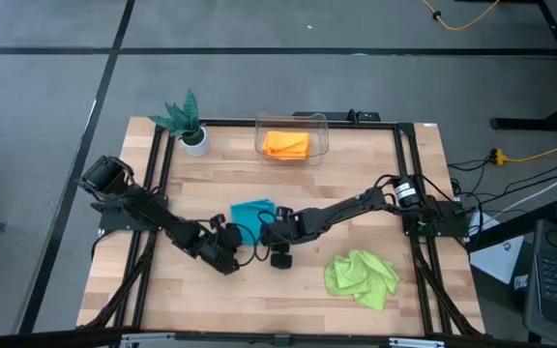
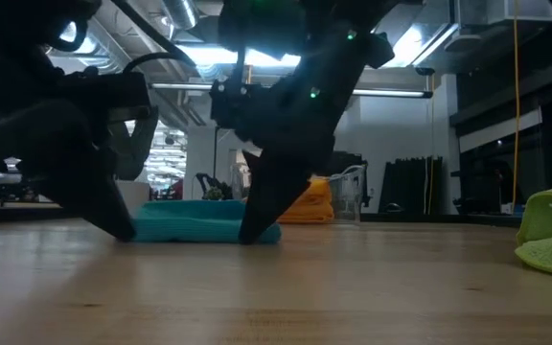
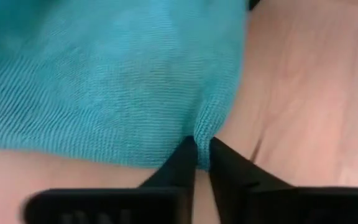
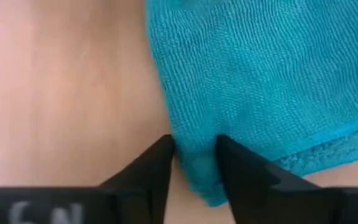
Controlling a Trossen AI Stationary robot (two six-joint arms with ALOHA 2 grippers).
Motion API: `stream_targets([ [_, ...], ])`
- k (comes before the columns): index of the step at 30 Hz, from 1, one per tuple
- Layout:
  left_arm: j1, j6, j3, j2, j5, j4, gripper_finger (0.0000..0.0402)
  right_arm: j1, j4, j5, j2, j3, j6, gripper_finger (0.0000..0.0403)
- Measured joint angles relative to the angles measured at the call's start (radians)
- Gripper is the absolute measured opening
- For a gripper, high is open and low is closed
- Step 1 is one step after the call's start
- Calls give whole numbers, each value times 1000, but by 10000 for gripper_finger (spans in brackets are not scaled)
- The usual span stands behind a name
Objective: Fold microfiber towels
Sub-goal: Fold the blue microfiber towel
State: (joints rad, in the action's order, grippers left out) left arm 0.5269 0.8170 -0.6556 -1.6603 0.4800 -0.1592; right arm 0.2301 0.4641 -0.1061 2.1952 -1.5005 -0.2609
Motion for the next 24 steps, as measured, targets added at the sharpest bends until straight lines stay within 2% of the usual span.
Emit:
stream_targets([
  [2,11,20,0,0,-1,1,10,11,0,19,0,0,-23,102],
  [6,35,41,0,0,-8,14,7,33,0,29,0,0,-26,33],
  [8,48,45,1,-1,-17,35,3,42,1,27,0,0,-26,12],
  [17,97,48,4,-5,-83,194,1,89,11,70,-3,-4,-49,6],
  [24,122,67,-40,-8,-162,284,0,149,157,135,10,-124,-75,6],
])
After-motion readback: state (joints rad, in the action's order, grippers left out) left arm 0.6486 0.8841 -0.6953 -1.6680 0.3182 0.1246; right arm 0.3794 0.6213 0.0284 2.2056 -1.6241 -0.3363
